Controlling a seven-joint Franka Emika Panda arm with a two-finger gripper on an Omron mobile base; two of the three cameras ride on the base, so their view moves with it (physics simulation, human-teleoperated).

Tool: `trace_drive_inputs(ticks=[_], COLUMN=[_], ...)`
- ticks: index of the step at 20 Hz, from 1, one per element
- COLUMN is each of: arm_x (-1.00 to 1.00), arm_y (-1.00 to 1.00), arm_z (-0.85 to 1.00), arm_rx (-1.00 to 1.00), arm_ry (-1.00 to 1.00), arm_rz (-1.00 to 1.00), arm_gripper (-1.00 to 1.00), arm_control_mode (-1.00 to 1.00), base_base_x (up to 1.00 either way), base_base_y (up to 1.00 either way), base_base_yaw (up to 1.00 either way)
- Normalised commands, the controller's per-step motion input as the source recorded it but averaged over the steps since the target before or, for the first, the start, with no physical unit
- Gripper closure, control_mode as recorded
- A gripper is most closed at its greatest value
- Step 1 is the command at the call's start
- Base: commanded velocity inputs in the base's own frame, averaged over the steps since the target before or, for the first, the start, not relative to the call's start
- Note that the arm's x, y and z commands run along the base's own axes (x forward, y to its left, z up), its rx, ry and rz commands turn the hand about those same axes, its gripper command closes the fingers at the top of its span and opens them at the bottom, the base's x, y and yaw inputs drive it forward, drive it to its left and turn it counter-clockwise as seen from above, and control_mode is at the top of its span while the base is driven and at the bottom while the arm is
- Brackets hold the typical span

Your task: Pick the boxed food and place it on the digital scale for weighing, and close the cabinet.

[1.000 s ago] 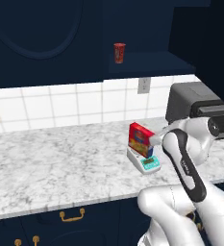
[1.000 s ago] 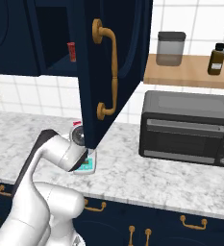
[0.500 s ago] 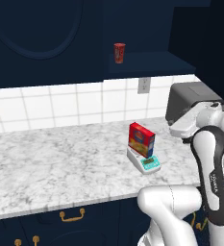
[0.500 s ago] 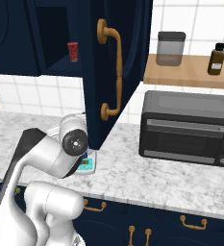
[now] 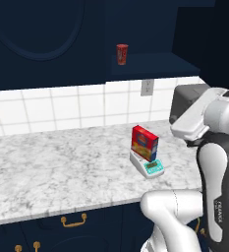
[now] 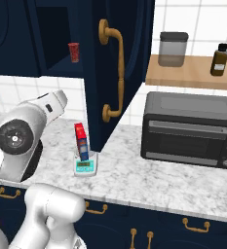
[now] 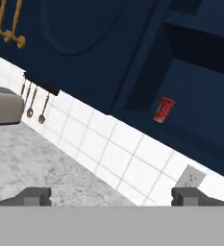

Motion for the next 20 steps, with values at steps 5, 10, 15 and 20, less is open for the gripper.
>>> trace_drive_inputs(ticks=[5, 10, 15, 20], arm_x=[-1.00, -1.00, -0.99, -0.63], arm_y=[0.18, -0.36, -0.66, -0.27], arm_z=[0.28, -0.44, -1.00, -1.00], arm_rx=[0.04, 0.22, 0.36, 0.35], arm_ry=[-0.49, -0.69, -0.71, -0.60], arm_rz=[-0.20, -0.08, -0.08, -0.11], arm_gripper=[-1.00, -1.00, -1.00, -1.00], arm_control_mode=[-1.00, -1.00, -1.00, -1.00], base_base_x=[0.00, 0.00, 0.00, 0.00], base_base_y=[0.00, 0.00, 0.00, 0.00], base_base_yaw=[0.00, 0.00, 0.00, 0.00])
